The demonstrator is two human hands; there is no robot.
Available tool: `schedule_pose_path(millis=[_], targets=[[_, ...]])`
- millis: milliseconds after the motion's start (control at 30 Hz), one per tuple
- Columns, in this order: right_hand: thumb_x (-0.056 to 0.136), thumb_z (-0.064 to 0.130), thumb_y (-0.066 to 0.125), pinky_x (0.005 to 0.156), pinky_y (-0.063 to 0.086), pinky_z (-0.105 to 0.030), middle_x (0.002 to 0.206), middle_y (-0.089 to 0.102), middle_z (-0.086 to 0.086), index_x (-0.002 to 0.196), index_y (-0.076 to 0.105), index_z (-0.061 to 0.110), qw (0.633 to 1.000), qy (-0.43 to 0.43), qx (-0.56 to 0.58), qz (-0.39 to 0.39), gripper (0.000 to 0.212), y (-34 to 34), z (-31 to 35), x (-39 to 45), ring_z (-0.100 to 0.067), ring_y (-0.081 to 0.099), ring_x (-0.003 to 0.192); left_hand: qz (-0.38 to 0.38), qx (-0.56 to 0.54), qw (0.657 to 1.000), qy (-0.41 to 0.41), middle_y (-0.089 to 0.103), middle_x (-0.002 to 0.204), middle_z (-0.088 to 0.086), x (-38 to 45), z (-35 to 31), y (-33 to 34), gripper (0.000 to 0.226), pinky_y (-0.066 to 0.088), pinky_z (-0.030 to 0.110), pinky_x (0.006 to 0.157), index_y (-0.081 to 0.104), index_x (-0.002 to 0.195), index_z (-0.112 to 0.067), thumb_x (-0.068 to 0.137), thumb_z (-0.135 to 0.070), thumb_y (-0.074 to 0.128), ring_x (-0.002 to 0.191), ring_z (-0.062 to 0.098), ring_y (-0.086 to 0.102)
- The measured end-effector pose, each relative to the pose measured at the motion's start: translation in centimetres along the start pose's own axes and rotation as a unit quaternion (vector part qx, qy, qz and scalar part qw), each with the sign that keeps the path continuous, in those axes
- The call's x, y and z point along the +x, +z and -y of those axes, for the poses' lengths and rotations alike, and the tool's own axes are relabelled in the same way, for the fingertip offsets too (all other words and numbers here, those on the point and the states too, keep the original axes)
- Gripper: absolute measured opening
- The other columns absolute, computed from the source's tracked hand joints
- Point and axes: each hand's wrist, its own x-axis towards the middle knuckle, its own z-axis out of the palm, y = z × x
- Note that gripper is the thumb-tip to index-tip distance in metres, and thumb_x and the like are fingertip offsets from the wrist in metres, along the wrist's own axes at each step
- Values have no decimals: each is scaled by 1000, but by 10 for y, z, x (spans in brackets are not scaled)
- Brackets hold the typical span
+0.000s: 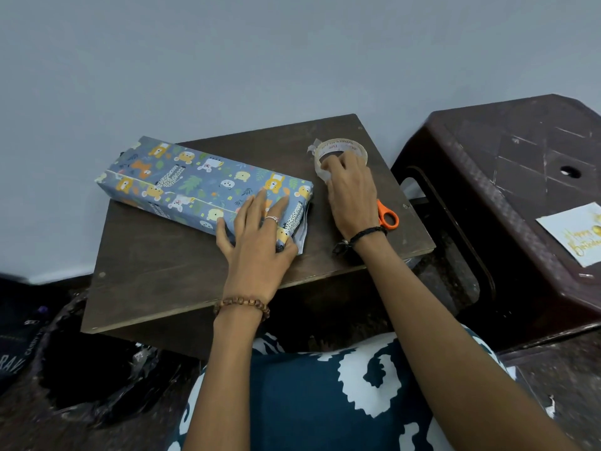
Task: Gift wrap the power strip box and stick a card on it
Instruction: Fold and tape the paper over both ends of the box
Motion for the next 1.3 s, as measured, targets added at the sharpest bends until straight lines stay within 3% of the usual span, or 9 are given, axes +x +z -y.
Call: schedule_pose_path(millis=[100, 167, 233, 600, 767, 867, 933, 1100, 1300], targets=[[79, 12, 37, 50, 42, -31, 74, 59, -14, 79, 63, 3, 1000, -8, -5, -15, 28, -3, 1, 5, -29, 55, 63, 0, 0, 1000, 0, 10, 155, -11, 0, 1, 0, 57, -14, 40, 111, 30, 141, -36, 90, -27, 51, 142, 6, 1], [76, 6, 60, 47, 40, -28, 72, 59, -13, 75, 62, 4, 1000, -17, -25, -4, 4, -3, 0, 6, -28, 56, 61, 1, -3, 1000, -2, 11, 155, -11, 0, 0, 0, 56, -14, 40, 111, 31, 141, -36, 90, -26, 51, 142, 6, 1], [73, 9, 72, 46, 34, -25, 75, 59, -13, 72, 61, 4, 999, -8, -39, 29, 12, -4, -1, 5, -29, 57, 65, 1, -2, 1000, -3, 12, 155, -11, 0, 0, 0, 56, -13, 41, 111, 31, 141, -36, 89, -26, 52, 142, 6, 2], [95, 12, 43, 64, 31, -28, 123, 50, -7, 108, 60, 6, 972, 40, -142, 181, 22, -18, 17, 6, -22, 45, 115, -3, 21, 1000, 6, 11, 155, -9, -1, 1, 0, 54, -11, 44, 112, 30, 142, -35, 91, -26, 48, 143, 9, 2], [96, 17, 43, 66, 32, -31, 112, 59, -8, 103, 59, 8, 980, 49, -86, 173, 19, -31, 18, 5, -27, 55, 103, -7, 30, 999, 9, 11, 155, -9, -2, 3, 1, 55, -10, 43, 112, 29, 142, -35, 91, -27, 48, 143, 8, 3], [93, 20, 47, 70, 40, -33, 101, 66, -6, 96, 60, 9, 983, 115, 87, 118, 17, -39, 12, -1, -27, 59, 94, -6, 30, 999, 14, 12, 155, -8, -1, 4, 0, 57, -10, 43, 112, 29, 142, -36, 90, -27, 51, 143, 9, 4], [89, 18, 54, 75, 47, -28, 93, 68, 0, 85, 60, 15, 947, 207, 237, 68, 7, -47, 10, -7, -20, 62, 91, 5, 23, 1000, 21, 10, 156, -9, -1, 6, -1, 60, -11, 42, 111, 28, 142, -37, 89, -29, 54, 143, 8, 2], [87, 11, 61, 72, 54, -29, 98, 65, -12, 89, 43, 26, 751, 411, 508, 95, 23, -64, 29, -51, -19, 63, 80, 32, -35, 998, 42, 9, 156, -14, -4, 13, -6, 62, -15, 31, 109, 33, 139, -39, 84, -39, 61, 143, 2, 0], [85, -1, 55, 83, 53, -38, 84, 64, 0, 101, 31, 24, 723, 430, 523, 139, 39, -58, 55, -79, -21, 63, 84, -30, -9, 999, 19, 21, 154, -10, -7, 6, -3, 47, -8, 36, 111, 43, 135, -35, 90, -33, 55, 142, 4, 11]])
